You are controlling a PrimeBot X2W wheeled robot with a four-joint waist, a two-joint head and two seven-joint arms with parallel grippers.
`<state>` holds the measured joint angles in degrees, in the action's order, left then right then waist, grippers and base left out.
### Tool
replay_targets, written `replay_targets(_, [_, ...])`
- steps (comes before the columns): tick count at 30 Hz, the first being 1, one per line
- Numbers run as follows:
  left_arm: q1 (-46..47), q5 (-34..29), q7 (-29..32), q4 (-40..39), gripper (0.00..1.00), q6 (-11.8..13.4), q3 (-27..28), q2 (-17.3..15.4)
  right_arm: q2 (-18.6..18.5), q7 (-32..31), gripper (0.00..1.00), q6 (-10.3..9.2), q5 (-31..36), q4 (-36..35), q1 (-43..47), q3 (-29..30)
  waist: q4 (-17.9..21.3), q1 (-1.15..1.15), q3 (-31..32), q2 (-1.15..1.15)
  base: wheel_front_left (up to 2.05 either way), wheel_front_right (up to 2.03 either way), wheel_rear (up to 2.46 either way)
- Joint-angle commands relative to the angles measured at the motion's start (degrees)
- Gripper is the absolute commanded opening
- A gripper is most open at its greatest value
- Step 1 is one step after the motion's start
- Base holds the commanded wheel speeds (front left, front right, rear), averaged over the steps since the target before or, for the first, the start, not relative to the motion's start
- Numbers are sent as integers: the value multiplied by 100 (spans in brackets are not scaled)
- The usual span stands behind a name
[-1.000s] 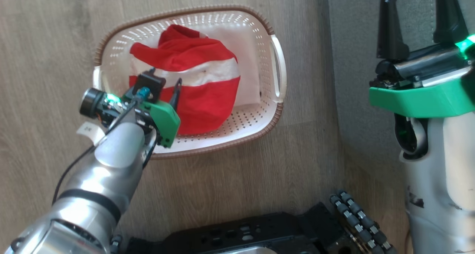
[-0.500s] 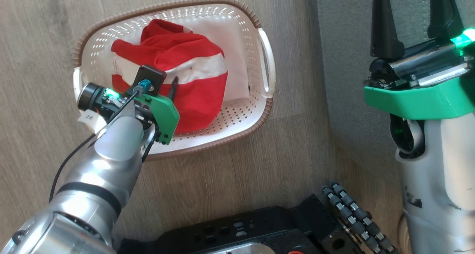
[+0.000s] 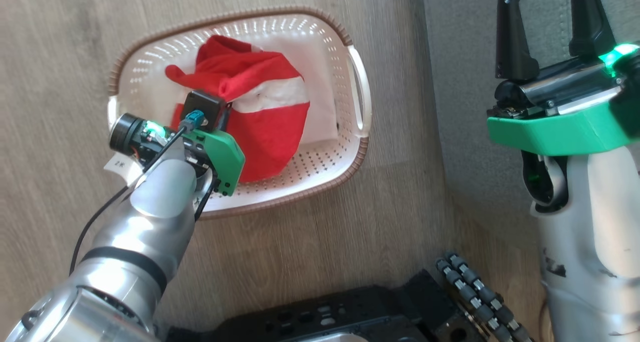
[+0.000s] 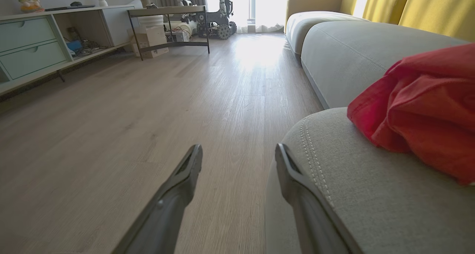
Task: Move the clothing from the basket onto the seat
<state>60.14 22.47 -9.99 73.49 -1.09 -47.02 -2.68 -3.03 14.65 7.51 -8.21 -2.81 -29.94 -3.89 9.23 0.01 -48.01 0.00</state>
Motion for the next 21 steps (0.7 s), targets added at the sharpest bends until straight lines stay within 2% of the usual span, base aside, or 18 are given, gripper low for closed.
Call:
replay_targets(1, [-141,33,-91,-19,0,-38,65,-61,15,35,100,-2,-45,-137,112,-69,-67,-1,122,0,0,0,0])
replay_targets(10, [-533,180,-475,-516,0,-73,88,-31,15,35,100,-2,3,437,339,-23,-277,-1,1086,0,0,0,0])
replay_targets(21, [-1458,265,-499,-1957,0,101,362,-44,15,35,100,-2,60,1248,1280,109,-552,-1,3014,0,0,0,0])
